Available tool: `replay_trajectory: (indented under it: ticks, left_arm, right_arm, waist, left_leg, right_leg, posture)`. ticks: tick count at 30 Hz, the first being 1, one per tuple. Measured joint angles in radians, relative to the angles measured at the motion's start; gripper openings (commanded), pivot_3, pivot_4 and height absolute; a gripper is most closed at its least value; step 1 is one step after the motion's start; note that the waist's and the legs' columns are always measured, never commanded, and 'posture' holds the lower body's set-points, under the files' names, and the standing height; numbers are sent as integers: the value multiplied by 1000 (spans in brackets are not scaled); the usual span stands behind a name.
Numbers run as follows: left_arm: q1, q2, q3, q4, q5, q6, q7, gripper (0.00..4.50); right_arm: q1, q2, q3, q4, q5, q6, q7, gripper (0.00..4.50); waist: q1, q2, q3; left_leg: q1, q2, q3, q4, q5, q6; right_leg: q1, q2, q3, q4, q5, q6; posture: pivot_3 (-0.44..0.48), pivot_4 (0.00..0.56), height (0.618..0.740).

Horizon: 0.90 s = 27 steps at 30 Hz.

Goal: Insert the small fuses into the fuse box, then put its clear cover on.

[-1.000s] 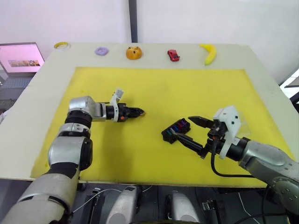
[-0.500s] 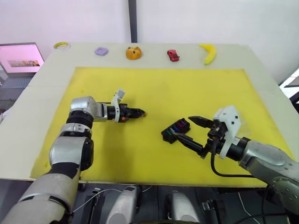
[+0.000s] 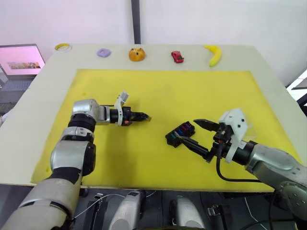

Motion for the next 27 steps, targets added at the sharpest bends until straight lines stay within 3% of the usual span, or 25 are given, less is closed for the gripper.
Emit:
replay_trajectory:
  ticks: [6, 14, 16, 22, 24, 27]
  left_arm:
    - [31, 14, 42, -78, -36, 81, 21, 17]
    - [150, -19, 284, -362, -172, 311, 208, 17]
    - [177, -63, 386, -454, -198, 365, 288, 17]
    - [226, -313, 743, -851, -308, 446, 567, 17]
    - [237, -389, 833, -941, -370, 446, 656, 17]
    - [263, -431, 896, -1026, -483, 446, 767, 17]
  right_arm:
    - [0, 9, 0, 0, 3, 0, -7, 4500]
    - [-50, 56, 2, 26, 44, 3, -25, 4500]
    - [-79, 83, 10, 41, 64, 6, -37, 4500]
    - [-181, 215, 75, 121, 157, 39, -120, 4500]
    - [-214, 261, 87, 160, 187, 48, -162, 4500]
    - [-253, 313, 89, 213, 240, 63, -219, 4500]
  waist:
    - [-6, 0, 0]
    - [-12, 0, 0]
    - [-13, 0, 0]
    - [-21, 0, 0]
    - [-23, 0, 0]
    - [-23, 0, 0]
  left_leg:
    - [0, 0, 0, 0, 0, 0]
    - [0, 1, 0, -1, 0, 0]
    - [0, 1, 0, -1, 0, 0]
    - [0, 1, 0, -1, 2, -4]
    - [0, 1, 0, -1, 3, -4]
    - [0, 1, 1, -1, 3, -5]
  right_leg:
    - [-1, 0, 0, 0, 0, 0]
    - [-1, 0, 0, 1, 0, 0]
    - [-1, 0, 0, 1, 0, 0]
    - [-1, 0, 0, 1, 0, 0]
    - [-1, 1, 0, 1, 0, 0]
    - [-1, 1, 0, 2, 0, 0]
  posture:
    - [0, 150, 735]
    - [0, 150, 735]
    - [0, 150, 735]
    - [0, 150, 735]
    - [0, 150, 735]
    - [0, 150, 735]
